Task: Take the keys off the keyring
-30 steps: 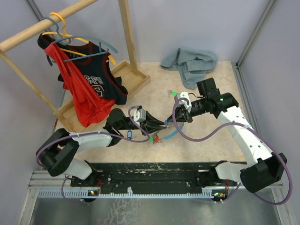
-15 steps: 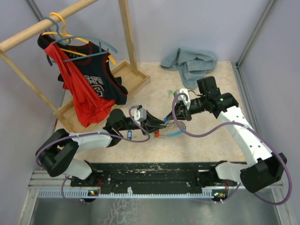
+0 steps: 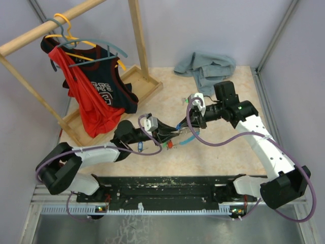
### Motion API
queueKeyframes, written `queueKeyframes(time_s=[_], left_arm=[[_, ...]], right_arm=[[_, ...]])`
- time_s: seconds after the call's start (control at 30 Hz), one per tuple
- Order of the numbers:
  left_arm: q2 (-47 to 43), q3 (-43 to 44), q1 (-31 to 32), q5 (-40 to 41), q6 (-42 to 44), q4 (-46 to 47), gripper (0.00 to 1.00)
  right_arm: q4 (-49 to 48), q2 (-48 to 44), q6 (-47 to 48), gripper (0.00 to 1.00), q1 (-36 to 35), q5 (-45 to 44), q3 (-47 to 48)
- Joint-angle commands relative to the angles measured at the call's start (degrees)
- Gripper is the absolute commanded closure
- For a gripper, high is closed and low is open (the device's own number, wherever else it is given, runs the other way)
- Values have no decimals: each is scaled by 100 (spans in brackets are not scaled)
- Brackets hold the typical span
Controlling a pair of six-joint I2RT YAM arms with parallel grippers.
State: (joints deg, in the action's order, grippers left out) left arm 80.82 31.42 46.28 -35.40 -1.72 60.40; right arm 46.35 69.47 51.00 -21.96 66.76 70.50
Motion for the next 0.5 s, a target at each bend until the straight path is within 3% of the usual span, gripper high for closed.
queueKeyframes(time_s=[0.0,0.47], left_arm=[[-282,-143,53,438,-39,148,68],[-321,-224,182,879,8,196,67]], right_arm=[[-446,-52,-296,100,7,125,34],[-1116,-14,-1064,100,-15,40,-157]])
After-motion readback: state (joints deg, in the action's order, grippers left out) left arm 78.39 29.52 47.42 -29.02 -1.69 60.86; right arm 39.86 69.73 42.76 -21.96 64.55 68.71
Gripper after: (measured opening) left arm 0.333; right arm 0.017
